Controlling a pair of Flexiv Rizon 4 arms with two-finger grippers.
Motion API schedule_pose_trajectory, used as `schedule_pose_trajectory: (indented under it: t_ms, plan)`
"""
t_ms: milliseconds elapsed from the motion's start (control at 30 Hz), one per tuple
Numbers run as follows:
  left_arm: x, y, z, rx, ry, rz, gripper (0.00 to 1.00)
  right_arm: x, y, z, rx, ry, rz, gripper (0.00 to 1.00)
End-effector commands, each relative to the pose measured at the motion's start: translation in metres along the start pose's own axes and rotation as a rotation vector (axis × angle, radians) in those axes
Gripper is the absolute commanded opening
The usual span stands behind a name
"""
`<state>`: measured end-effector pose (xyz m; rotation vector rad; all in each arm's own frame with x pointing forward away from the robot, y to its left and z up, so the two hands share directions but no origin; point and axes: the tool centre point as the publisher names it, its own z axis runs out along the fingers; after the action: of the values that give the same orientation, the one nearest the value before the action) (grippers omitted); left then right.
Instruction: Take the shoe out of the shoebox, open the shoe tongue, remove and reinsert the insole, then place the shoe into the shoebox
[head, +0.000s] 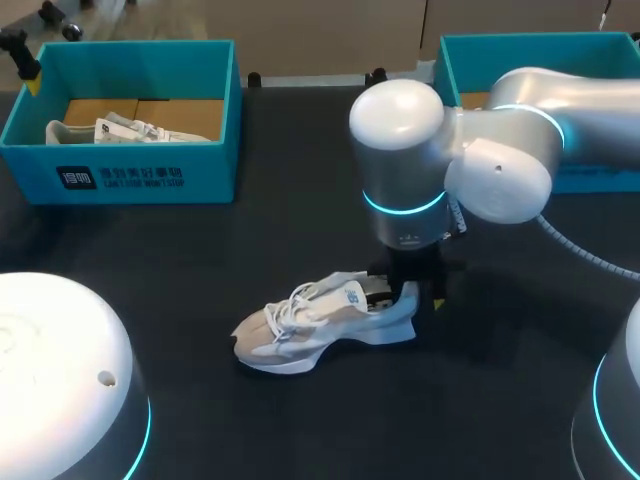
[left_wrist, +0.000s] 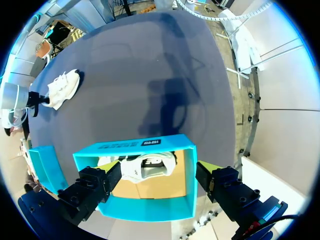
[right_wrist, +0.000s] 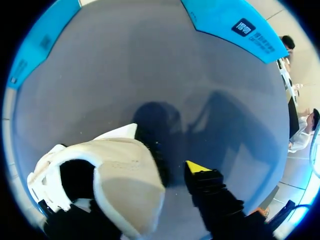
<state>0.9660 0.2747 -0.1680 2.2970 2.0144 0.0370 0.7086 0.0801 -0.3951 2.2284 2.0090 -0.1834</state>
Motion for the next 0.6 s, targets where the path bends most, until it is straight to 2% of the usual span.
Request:
schedule_pose_trajectory:
  t_ms: [33, 333, 600]
  plan:
    - [0.0, 0.0, 0.0, 0.0, 0.002, 0.001, 1.0, -0.008, -0.005, -0.012, -0.01, 0.021, 0.012, 1.0]
    - [0.0, 0.0, 0.0, 0.0, 0.002, 0.001, 1.0, -0.03, -0.007, -0.057, -0.013, 0.095, 0.037, 1.0]
    - [0.0, 0.0, 0.0, 0.0, 0.002, 0.001, 1.0, -0.043, -0.008, -0.077, 0.004, 0.175, -0.014, 1.0]
